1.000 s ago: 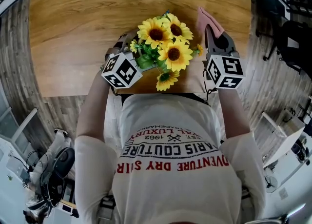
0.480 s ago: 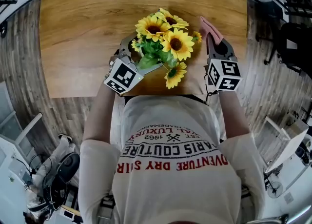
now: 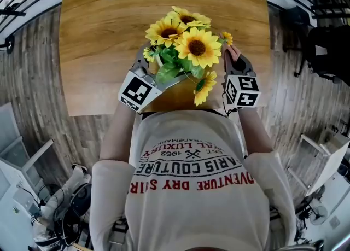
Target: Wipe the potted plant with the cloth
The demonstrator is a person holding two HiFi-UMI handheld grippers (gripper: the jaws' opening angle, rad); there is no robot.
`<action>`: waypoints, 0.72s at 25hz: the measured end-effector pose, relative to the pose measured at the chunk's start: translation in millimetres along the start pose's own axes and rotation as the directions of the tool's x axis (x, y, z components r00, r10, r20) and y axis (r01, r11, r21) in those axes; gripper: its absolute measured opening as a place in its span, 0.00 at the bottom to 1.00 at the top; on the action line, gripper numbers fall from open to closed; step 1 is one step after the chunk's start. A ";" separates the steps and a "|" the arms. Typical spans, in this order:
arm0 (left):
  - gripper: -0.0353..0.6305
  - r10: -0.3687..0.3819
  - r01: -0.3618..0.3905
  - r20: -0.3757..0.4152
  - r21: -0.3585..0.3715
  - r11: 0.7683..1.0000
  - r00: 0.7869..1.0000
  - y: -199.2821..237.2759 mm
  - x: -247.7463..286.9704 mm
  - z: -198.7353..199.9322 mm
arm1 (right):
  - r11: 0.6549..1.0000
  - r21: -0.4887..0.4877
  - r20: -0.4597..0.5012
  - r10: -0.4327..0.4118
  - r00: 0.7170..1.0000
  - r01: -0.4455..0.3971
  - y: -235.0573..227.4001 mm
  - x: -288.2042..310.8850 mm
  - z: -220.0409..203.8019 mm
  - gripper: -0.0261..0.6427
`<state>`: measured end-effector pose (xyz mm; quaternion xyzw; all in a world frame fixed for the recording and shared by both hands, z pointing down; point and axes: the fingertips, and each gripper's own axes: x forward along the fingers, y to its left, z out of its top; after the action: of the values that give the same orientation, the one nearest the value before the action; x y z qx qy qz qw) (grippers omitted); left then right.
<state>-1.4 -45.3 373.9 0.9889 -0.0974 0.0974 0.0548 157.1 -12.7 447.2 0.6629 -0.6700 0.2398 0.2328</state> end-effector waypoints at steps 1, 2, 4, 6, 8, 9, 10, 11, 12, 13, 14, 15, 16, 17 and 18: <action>0.86 0.001 -0.001 0.021 -0.005 1.000 1.000 1.6 -2.9 8.5 | 1.000 0.003 0.000 0.014 1.000 -0.014 9.4 -0.7 -1.0 0.09; 0.86 0.002 -0.002 0.039 -0.008 1.000 0.999 3.2 -6.3 16.5 | 0.999 0.010 0.005 0.031 1.000 -0.031 19.9 -1.4 -0.7 0.09; 0.86 0.005 -0.004 0.065 -0.003 1.000 0.998 6.8 -13.0 30.4 | 0.997 0.028 0.029 0.074 0.997 -0.075 43.1 -2.7 4.5 0.09; 0.86 0.002 -0.003 0.079 0.007 1.000 0.997 10.4 -17.9 40.3 | 0.992 0.025 0.066 0.125 0.990 -0.126 66.2 -4.6 14.5 0.09; 0.86 -0.002 0.001 0.088 0.012 1.000 0.996 13.7 -19.6 47.4 | 0.984 -0.006 0.104 0.178 0.978 -0.179 85.8 -6.9 26.4 0.09; 0.86 -0.003 0.002 0.093 0.012 1.000 0.996 15.2 -19.5 50.2 | 0.979 -0.023 0.120 0.205 0.971 -0.203 94.0 -8.1 32.0 0.09; 0.86 -0.003 0.002 0.096 0.011 1.000 0.995 16.3 -19.4 52.6 | 0.973 -0.039 0.135 0.229 0.964 -0.226 101.7 -9.4 36.7 0.09; 0.86 -0.004 0.003 0.100 0.010 1.000 0.995 16.9 -20.1 54.5 | 0.967 -0.052 0.149 0.253 0.956 -0.247 109.5 -11.2 40.6 0.09; 0.86 -0.006 0.005 0.103 0.008 1.000 0.995 17.0 -21.9 56.0 | 0.962 -0.067 0.163 0.273 0.948 -0.266 117.9 -13.2 43.9 0.09; 0.86 -0.009 0.008 0.105 0.008 1.000 0.994 17.1 -24.8 57.0 | 0.956 -0.085 0.176 0.291 0.940 -0.280 126.9 -15.4 47.1 0.09; 0.86 -0.014 0.013 0.105 0.009 1.000 0.994 17.4 -28.2 57.6 | 0.951 -0.107 0.188 0.306 0.933 -0.291 135.9 -17.4 50.4 0.09; 0.86 -0.020 0.019 0.102 0.012 1.000 0.995 17.9 -31.3 57.7 | 0.946 -0.132 0.198 0.319 0.927 -0.298 144.3 -18.8 53.7 0.09; 0.86 -0.029 0.028 0.096 0.016 0.999 0.995 18.4 -33.6 57.1 | 0.940 -0.159 0.206 0.332 0.921 -0.303 152.1 -19.6 56.8 0.09; 0.86 -0.040 0.039 0.085 0.023 0.999 0.996 18.3 -35.4 55.4 | 0.933 -0.187 0.211 0.343 0.915 -0.307 159.4 -20.3 59.3 0.09; 0.86 -0.054 0.051 0.069 0.034 0.998 0.996 17.5 -36.7 52.5 | 0.926 -0.214 0.212 0.354 0.911 -0.310 166.2 -21.0 61.0 0.09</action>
<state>-30.7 -62.3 316.8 0.9947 -0.0716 0.0630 0.0378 -8.5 -33.9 384.5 0.5402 -0.8155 0.1315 0.1607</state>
